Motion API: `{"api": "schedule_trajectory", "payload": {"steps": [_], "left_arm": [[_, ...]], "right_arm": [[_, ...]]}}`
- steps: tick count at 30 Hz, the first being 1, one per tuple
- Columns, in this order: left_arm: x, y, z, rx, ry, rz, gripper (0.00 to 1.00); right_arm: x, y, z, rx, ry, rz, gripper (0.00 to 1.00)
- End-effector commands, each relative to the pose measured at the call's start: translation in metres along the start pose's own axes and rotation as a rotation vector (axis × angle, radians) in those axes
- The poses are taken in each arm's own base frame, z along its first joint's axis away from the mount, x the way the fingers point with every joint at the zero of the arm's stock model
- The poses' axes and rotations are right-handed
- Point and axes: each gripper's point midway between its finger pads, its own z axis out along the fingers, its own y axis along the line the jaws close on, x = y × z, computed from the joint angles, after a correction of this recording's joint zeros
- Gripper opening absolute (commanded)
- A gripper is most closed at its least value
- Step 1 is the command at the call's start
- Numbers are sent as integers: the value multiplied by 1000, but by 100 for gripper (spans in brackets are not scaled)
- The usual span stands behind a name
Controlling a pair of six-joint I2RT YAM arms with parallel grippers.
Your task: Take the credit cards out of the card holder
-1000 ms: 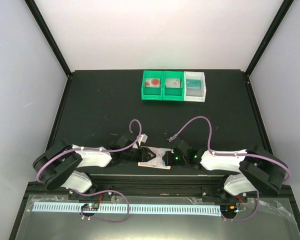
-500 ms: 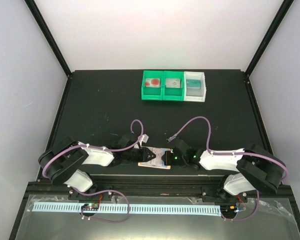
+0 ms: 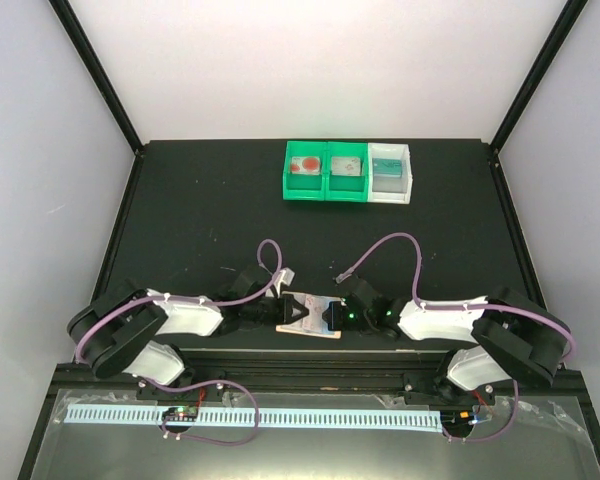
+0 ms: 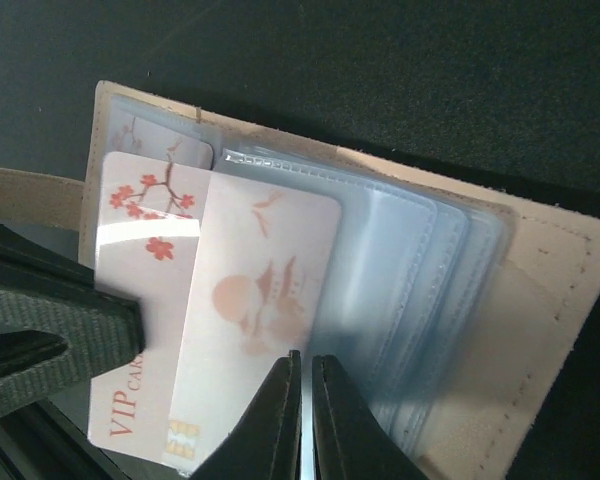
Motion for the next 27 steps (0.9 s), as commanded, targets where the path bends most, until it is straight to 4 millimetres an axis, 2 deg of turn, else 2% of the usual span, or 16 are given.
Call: {"api": "schedule_trajectory", "payload": {"steps": [1,8,13,16,20,25,27], "left_arm": [[-4,7,-10,-36,-41,1,2],[-10,15,-25,-110,-81,24,2],[-16,3,-41,-101,-120,71,1],[-19,-7,-53,-98,-129,135,1],[-21,-32,-71,-58,-140,246,2],[-16,-70,-94,75,-151,383,2],[-10,-87,-103,149,-147,438,2]], "right_arm": [[9,-16,2,58,23,3,8],[6,-14,0,51,8,-20,8],[-13,3,-17,13,-72,-96,8],[-31,24,-39,-22,-127,-204,9],[-53,53,-80,-82,-231,-345,10],[-61,93,-134,-208,-305,-544,14],[-58,105,-151,-247,-289,-609,16]]}}
